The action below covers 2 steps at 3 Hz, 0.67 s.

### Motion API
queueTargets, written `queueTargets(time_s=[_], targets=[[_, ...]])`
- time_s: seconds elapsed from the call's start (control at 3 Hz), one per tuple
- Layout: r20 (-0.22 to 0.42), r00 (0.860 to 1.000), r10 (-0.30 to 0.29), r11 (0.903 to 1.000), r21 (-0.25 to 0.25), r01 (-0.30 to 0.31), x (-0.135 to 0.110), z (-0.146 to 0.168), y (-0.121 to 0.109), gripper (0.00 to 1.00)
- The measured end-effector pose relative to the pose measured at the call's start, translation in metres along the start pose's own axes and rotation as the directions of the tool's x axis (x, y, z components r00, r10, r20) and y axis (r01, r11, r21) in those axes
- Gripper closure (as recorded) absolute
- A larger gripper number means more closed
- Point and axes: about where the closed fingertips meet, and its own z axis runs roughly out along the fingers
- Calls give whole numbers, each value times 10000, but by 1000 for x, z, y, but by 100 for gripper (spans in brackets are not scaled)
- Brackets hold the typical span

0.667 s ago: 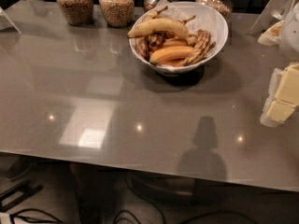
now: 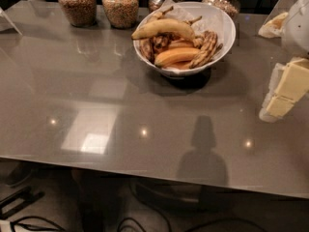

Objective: Pick banana from white bowl

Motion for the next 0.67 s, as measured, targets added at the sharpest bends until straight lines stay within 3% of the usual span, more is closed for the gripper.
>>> queueTargets(time_s=[0.33, 0.67], targets=[[1771, 9808, -817, 9939, 875, 669, -43, 13, -39, 0], [3159, 9308, -1837, 9706, 2079, 1210, -94, 26, -94, 0]])
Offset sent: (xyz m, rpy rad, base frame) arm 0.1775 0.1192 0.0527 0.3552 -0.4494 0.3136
